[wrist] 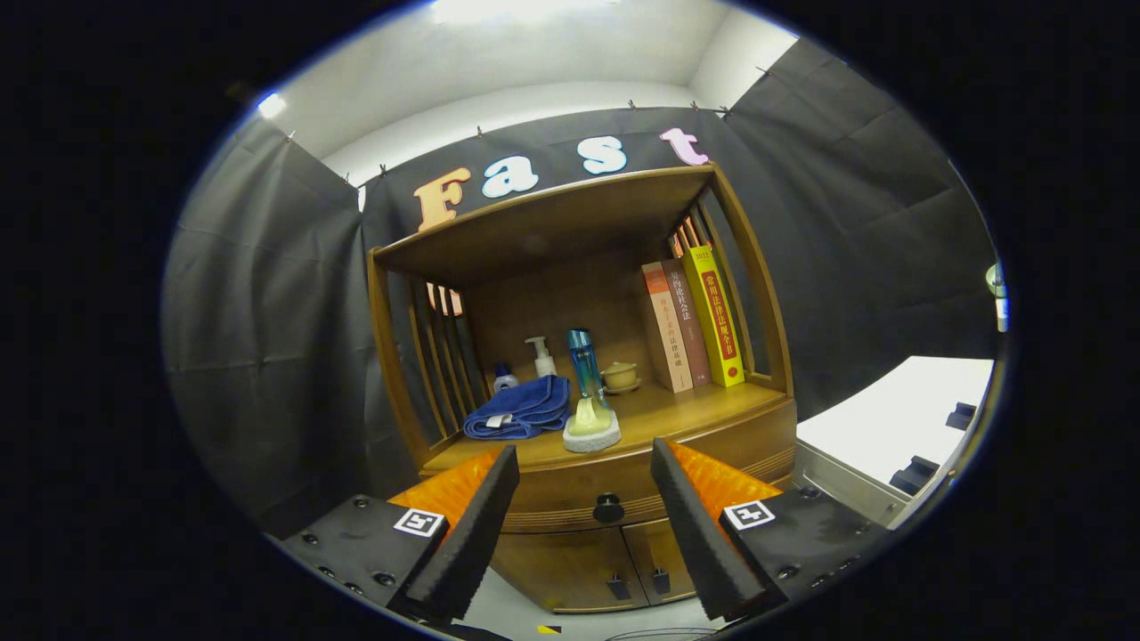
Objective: Pull open the drawer, take out the items inside it, and place them on the countertop above the cabinet.
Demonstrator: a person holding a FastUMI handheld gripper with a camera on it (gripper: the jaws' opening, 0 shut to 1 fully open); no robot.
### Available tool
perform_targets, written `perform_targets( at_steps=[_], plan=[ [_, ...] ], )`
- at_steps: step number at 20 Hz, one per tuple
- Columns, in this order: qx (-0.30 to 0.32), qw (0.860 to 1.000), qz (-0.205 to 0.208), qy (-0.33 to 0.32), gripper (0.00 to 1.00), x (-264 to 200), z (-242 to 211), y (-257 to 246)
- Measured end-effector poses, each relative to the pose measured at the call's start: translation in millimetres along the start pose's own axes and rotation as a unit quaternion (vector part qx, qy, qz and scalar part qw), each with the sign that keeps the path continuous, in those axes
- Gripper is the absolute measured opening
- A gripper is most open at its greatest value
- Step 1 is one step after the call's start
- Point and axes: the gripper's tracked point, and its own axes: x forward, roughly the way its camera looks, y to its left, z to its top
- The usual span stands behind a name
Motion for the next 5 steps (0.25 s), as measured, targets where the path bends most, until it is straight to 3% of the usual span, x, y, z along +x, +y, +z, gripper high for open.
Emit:
perform_targets(
  at_steps=[5],
  plan=[
    [-0.001, 1.0, 0.002, 0.001, 0.98, -0.8, -0.2, 1.5]
  ],
)
